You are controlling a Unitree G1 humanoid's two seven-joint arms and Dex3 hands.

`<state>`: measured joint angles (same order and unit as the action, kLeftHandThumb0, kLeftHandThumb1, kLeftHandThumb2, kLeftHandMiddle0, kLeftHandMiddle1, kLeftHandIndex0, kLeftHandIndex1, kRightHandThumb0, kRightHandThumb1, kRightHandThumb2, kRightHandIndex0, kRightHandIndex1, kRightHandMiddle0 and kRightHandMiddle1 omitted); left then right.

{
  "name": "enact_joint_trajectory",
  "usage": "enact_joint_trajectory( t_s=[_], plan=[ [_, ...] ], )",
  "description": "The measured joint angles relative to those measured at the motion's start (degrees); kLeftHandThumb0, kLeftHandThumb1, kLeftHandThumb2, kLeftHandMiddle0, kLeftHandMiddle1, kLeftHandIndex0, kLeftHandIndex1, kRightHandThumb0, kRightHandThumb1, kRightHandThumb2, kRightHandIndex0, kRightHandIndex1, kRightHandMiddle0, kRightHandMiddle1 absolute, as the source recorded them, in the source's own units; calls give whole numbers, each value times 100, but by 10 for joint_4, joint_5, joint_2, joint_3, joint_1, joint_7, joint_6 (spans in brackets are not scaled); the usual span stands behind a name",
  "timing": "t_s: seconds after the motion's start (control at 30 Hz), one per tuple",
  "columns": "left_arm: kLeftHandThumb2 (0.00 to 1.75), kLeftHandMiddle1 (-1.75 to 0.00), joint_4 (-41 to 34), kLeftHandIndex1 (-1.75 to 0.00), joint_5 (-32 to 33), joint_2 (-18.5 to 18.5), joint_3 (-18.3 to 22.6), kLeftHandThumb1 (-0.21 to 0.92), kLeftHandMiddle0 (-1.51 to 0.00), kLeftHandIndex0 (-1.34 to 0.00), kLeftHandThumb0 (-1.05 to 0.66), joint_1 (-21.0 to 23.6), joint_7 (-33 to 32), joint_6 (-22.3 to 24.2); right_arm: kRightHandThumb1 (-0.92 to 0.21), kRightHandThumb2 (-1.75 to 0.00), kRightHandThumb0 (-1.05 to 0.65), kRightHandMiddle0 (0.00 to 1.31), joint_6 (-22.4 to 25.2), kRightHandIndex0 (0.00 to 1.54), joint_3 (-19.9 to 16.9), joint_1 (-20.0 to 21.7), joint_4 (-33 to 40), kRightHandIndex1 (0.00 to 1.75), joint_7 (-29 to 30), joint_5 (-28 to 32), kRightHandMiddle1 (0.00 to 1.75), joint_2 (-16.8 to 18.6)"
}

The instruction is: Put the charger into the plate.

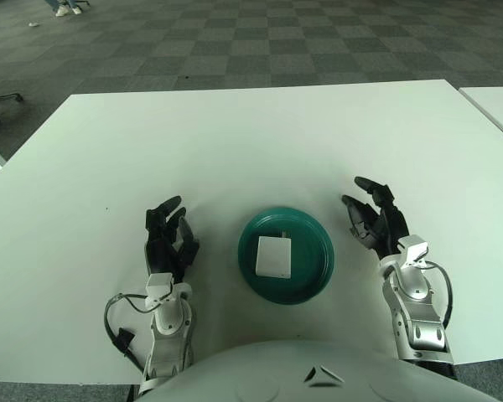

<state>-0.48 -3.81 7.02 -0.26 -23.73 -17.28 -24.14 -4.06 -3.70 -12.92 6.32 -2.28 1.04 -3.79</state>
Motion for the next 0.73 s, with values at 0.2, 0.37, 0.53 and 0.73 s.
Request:
enact_joint_trajectory(
  t_s=[0.2, 0.37, 0.53, 0.73],
  plan=[
    [84, -49, -13, -102, 0, -2, -8, 92, -31, -9, -72, -18, 23, 20, -87, -49, -57, 0, -33, 34, -15, 11, -32, 64, -27, 3, 86, -32],
    [85, -35, -25, -101, 6, -12, -11, 92, -33, -6, -77, -35, 54, 41, -90, -47, -57, 0, -35, 30, -21, -12, -7, 62, -27, -2, 86, -40],
    [86, -28, -41, -101, 10, -26, -12, 92, -32, -6, -81, -50, 80, 56, -92, -49, -56, 0, -28, 27, -14, -55, 37, 57, -2, -26, 82, -30],
    [87, -20, -48, -101, 18, -39, -15, 92, -33, -7, -84, -54, 112, 66, -92, -52, -55, 0, -29, 28, 19, -68, 50, 48, 32, -58, 78, 4]
  ],
)
